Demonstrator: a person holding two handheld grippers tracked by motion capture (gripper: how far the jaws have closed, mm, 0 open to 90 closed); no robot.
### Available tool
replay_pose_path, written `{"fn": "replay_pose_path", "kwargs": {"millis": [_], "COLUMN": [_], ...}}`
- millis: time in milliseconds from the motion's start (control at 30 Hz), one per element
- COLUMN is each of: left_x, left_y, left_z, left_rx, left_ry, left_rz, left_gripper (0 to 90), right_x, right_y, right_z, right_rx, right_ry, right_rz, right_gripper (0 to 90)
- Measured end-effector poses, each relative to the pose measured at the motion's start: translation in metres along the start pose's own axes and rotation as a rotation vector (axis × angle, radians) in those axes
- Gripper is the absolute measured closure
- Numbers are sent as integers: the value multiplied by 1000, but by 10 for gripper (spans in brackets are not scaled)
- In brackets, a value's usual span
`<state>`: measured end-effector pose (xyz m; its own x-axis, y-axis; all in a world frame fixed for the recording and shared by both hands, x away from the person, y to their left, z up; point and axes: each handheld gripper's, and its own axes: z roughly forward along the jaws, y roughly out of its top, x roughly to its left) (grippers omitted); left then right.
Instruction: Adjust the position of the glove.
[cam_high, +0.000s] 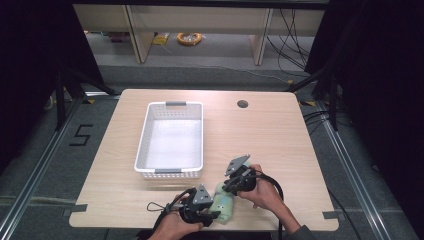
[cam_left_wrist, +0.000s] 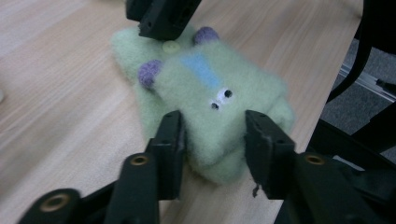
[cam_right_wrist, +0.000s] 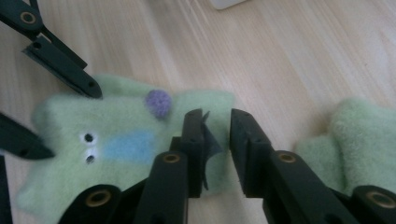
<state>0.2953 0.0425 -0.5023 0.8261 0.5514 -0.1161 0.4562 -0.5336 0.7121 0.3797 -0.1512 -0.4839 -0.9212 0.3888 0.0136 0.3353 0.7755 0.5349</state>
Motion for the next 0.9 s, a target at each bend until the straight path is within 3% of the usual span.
{"fn": "replay_pose_path", "kwargs": {"millis": [67,167,267,367,500,533,567,633,733,800,833,867,900], "left_x": [2,7,8,7,12,14,16,19,17,18,18,19,18], "left_y": [2,0,0,1,2,3,6,12,24,32,34,37,39], "left_z": [-3,-3,-3,-3,-6,-8,-10,-14,-15,-12,-8,-5,-1], "left_rx": [-1,-6,-7,-7,-14,-20,-27,-25,-29,-11,-5,0,8], "left_ry": [11,11,7,-1,-8,-7,-11,-19,-8,-7,-6,-4,-4], "left_rz": [27,5,20,34,22,26,21,40,65,110,97,120,110], "left_gripper": [691,765,789,807,816,818,818,820,820,820,819,820,820], "right_x": [0,-2,-1,0,3,5,6,12,18,25,29,31,34], "right_y": [-3,-7,-8,-8,-9,-9,-11,-15,-27,-37,-42,-46,-50], "right_z": [-1,-1,-1,-1,-8,-11,-13,-21,-34,-42,-43,-47,-48], "right_rx": [4,-9,-10,-15,-22,-13,-36,-59,-105,-116,-142,-136,-151], "right_ry": [7,19,31,24,6,26,8,-28,-41,-30,-36,-41,-45], "right_rz": [21,54,95,102,115,145,130,184,217,263,281,281,300], "right_gripper": [795,816,855,872,882,882,882,883,883,883,883,883,883]}}
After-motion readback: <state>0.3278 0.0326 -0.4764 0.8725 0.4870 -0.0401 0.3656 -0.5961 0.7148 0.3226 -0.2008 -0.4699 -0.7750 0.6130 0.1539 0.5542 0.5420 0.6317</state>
